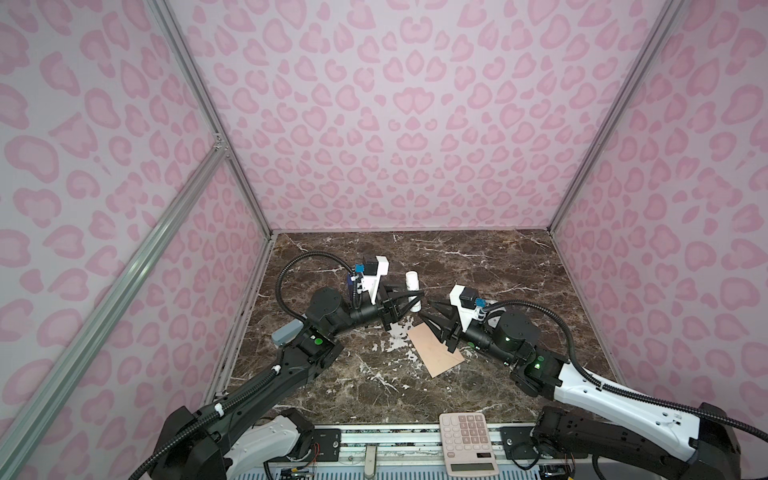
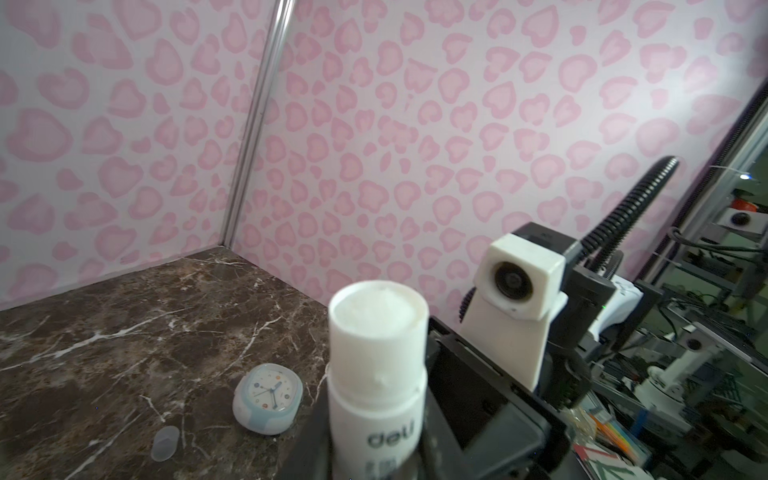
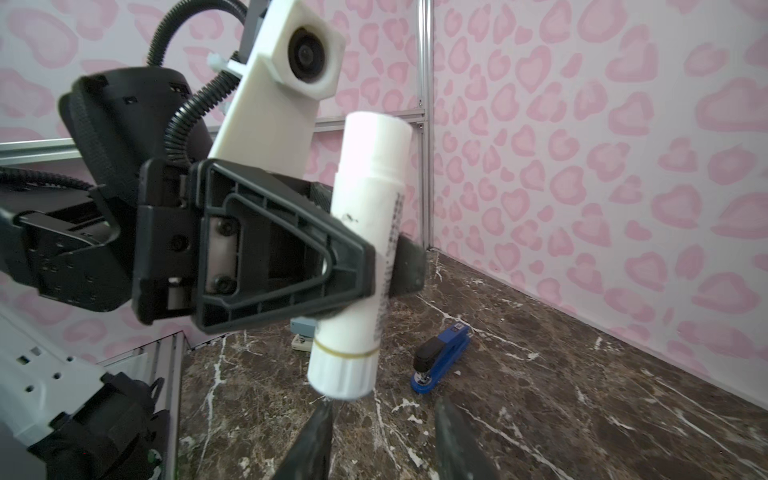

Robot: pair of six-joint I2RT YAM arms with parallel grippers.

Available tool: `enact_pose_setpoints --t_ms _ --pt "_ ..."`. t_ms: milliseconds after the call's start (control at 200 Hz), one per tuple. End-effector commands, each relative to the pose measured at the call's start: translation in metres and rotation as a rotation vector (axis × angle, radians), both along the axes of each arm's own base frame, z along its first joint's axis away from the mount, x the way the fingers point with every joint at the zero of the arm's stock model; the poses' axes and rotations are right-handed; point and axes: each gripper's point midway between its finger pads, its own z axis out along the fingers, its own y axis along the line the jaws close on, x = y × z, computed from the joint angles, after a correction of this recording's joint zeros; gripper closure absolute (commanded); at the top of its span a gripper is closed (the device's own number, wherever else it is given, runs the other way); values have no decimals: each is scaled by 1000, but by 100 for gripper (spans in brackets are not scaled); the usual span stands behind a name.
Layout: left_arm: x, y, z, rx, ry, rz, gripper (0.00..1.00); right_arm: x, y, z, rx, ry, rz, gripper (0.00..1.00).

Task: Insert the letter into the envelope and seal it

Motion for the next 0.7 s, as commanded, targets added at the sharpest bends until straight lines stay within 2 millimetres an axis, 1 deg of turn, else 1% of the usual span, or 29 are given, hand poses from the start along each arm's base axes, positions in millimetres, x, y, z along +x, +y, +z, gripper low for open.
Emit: enact_pose_setpoints --t_ms 0,245,405,530,695 --pt "-16 -3 13 -34 -44 -100 96 -19 12 19 74 1 136 58" --pt "-19 -6 13 -43 -44 -137 96 -18 19 23 87 -3 162 60" --pt "-19 -7 12 -42 -42 -140 96 -17 21 22 83 -2 166 64" --pt "-18 -6 12 -38 -42 -129 96 -17 21 20 77 0 167 65" --pt "-17 -5 14 -39 -46 -126 96 -14 18 19 77 8 152 71"
